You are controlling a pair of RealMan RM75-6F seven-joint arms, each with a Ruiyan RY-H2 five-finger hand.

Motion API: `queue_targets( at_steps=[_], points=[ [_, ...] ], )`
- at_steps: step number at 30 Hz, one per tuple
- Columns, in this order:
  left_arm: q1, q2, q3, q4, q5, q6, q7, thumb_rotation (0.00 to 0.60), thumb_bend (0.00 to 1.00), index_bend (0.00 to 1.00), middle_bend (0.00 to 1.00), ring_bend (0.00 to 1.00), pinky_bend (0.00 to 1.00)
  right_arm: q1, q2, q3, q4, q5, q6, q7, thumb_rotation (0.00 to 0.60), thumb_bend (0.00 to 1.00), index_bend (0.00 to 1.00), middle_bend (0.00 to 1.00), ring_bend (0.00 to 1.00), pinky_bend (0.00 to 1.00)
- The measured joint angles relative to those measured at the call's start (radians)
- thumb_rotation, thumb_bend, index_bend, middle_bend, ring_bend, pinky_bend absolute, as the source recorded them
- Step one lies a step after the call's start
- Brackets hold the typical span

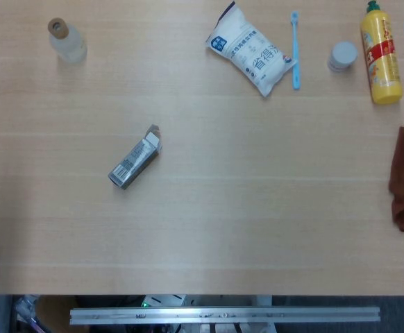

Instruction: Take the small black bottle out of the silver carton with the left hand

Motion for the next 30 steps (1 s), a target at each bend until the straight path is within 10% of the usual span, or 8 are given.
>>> queue_targets(
  at_steps=[30],
  points=[
    [-0.108, -0.072, -0.003, -0.197, -0.125, -0.17, 0.361, 0.539, 0.19, 0.23, 0.18, 0.18, 0.24, 0.028, 0.103, 0.066, -0.087, -0.008, 0.063, 0.003, 0.6, 0.23, 0.33, 0.23, 0.17, 0.24]
  ],
)
